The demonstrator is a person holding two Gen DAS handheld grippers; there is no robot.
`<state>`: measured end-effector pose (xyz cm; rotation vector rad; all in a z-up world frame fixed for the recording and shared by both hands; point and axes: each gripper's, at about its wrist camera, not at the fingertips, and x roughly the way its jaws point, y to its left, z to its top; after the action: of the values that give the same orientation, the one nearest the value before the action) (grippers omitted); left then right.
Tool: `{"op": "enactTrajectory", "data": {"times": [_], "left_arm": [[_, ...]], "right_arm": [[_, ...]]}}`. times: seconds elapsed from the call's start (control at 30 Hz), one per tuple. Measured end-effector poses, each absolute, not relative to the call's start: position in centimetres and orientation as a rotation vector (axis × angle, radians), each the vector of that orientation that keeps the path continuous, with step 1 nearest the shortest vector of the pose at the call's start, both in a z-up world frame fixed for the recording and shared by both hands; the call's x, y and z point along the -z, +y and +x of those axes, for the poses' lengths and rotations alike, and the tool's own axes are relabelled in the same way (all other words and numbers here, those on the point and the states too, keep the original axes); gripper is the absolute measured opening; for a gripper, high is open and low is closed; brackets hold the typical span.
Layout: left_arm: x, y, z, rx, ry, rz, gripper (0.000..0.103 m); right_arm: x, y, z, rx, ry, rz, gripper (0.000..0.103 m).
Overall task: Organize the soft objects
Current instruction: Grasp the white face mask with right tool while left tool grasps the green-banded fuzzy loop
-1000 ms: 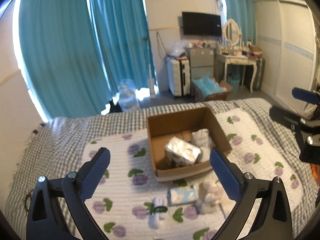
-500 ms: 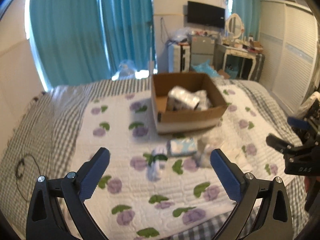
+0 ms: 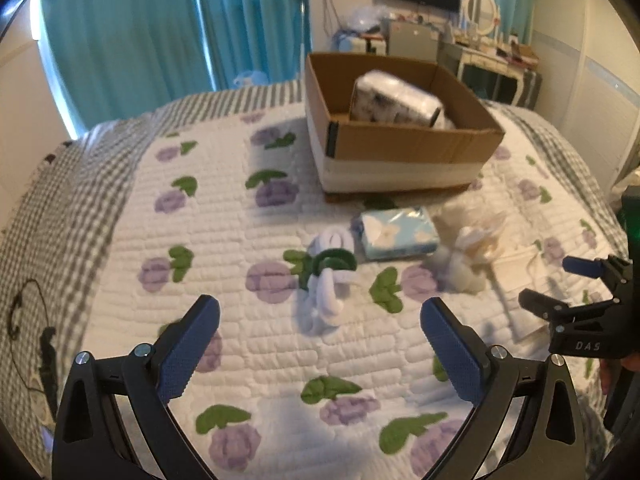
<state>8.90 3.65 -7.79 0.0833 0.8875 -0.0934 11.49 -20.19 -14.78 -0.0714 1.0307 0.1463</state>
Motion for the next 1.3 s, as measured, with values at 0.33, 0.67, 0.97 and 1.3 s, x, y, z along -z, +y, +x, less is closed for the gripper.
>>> {"op": "enactTrajectory", "data": {"times": [0.33, 0.67, 0.97, 1.3], "left_arm": [[11.3, 4.3, 12.5, 0.100, 0.952, 0.056, 0.102], [13.3, 3.1, 14.6, 0.152, 0.978, 0.055, 0.094], [14.3, 2.8, 14.7, 0.186, 1.035, 0.069, 0.028], [8.3, 3.7, 11.0, 0.174, 0.957, 0.073, 0.025]], "right_arm": [[18.9, -21.3, 13.6, -0.140, 1.104, 0.003, 0.087], [17.6, -21.6, 13.4, -0.155, 1.045, -0.027, 0.036], [15.0, -22.5, 12.2, -0.152, 0.996, -0.038, 0.020], [9.6, -22.2, 8.7, -0.175, 0.915, -0.027, 0.020]]}}
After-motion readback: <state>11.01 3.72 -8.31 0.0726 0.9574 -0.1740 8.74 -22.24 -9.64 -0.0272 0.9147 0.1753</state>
